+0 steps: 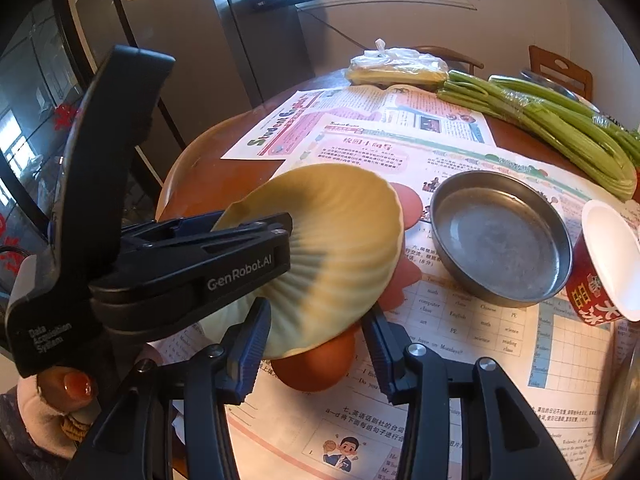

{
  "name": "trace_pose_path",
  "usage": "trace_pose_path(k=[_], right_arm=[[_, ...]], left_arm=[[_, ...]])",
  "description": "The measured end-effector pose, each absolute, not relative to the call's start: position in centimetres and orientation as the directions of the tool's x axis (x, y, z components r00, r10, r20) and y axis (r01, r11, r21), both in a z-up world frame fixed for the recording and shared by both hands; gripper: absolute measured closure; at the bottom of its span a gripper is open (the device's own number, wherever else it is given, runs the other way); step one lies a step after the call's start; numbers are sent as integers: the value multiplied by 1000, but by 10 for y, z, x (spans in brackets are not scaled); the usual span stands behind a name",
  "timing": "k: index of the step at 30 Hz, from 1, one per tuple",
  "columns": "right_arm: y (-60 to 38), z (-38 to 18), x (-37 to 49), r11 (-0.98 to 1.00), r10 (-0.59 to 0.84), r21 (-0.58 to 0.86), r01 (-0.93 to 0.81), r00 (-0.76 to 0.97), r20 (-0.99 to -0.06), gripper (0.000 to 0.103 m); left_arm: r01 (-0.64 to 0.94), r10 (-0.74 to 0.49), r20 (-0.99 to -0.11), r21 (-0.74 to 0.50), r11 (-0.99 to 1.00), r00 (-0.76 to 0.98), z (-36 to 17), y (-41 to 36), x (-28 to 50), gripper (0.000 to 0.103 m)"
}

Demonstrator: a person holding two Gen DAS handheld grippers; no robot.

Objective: Organize plates and bowls
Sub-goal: 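Carry the yellow plate with the left tool and lower it onto the orange plate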

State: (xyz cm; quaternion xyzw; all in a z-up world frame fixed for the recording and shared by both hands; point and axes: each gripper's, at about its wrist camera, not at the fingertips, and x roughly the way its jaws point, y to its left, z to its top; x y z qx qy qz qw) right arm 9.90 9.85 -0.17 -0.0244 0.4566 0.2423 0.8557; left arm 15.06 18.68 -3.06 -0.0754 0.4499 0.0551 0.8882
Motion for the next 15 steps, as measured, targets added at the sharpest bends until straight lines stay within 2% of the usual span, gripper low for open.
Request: trace_pose_path(k=[11,15], right_arm=[[89,0,89,869,414,194,-456,452,-790,56],[88,7,86,848,447,216,-483,436,-781,56]], left_arm=[[-190,63,-810,-61,980,583,-34,189,148,47],[-190,42,-797,-93,977,603,-28,190,145,47]])
